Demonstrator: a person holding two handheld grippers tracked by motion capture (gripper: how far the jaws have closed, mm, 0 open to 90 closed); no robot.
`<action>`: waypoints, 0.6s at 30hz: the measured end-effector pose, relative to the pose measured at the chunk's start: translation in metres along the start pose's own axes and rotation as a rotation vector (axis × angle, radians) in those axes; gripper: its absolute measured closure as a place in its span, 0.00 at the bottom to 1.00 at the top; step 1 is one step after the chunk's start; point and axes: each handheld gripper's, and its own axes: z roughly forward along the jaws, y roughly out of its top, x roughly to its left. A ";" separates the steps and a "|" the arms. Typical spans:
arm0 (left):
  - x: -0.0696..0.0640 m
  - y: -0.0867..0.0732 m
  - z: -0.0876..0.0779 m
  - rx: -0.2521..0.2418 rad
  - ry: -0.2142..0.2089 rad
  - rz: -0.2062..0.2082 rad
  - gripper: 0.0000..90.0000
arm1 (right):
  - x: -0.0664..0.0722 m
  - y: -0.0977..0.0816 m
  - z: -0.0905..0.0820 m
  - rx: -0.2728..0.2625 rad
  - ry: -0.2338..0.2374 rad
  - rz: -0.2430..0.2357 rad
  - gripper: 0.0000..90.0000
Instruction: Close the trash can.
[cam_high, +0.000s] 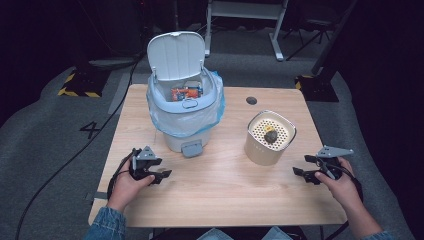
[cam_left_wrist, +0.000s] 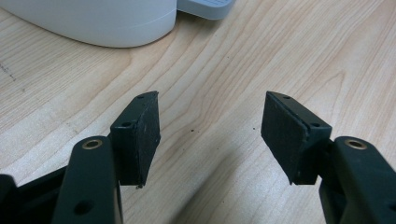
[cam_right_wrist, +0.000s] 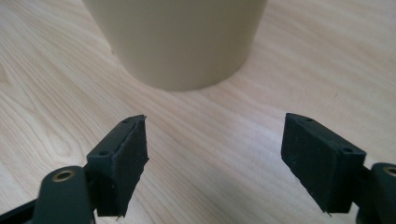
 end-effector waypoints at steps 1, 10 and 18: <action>0.000 0.000 -0.001 0.002 -0.001 -0.003 0.42 | 0.000 -0.004 0.004 0.011 0.000 0.002 0.25; 0.000 0.000 -0.006 -0.012 -0.011 -0.038 0.41 | 0.007 -0.027 0.024 0.045 -0.041 -0.034 0.19; 0.000 0.007 -0.017 -0.072 -0.026 -0.056 0.40 | 0.008 -0.033 0.029 -0.009 -0.048 0.007 0.14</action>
